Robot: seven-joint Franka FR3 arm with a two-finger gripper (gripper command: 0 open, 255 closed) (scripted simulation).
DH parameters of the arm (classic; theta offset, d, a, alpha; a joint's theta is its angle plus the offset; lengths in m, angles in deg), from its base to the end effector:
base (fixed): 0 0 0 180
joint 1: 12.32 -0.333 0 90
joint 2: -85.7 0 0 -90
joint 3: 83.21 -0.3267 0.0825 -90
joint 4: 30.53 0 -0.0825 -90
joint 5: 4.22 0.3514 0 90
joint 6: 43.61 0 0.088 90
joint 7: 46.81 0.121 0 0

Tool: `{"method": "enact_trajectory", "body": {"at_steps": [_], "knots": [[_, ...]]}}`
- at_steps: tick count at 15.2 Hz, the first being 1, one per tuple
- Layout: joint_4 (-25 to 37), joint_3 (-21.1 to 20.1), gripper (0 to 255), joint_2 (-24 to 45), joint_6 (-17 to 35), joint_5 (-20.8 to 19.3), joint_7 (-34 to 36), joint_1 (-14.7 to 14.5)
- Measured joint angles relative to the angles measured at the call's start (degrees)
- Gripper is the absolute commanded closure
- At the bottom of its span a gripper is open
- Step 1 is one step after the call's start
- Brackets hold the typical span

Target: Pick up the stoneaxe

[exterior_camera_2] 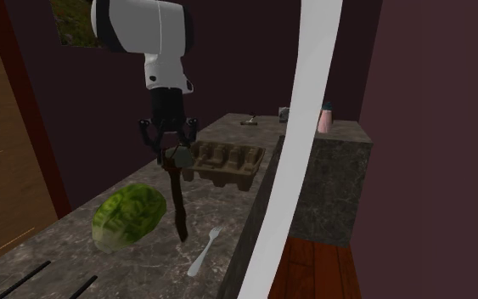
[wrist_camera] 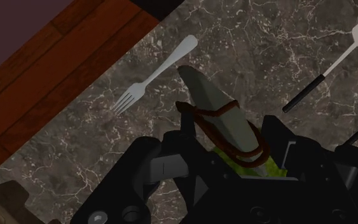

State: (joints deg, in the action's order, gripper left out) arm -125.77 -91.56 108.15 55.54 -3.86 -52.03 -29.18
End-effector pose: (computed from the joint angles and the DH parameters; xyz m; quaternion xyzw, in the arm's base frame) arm 0.5420 0.2463 0.3727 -0.9527 -0.2571 0.1620 0.0032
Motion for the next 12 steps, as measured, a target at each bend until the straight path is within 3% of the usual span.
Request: {"method": "enact_trajectory", "body": {"at_steps": [12], "knots": [[6.07,-0.14,255,-2.02,-8.06,0.27,0.16,0.04]]}}
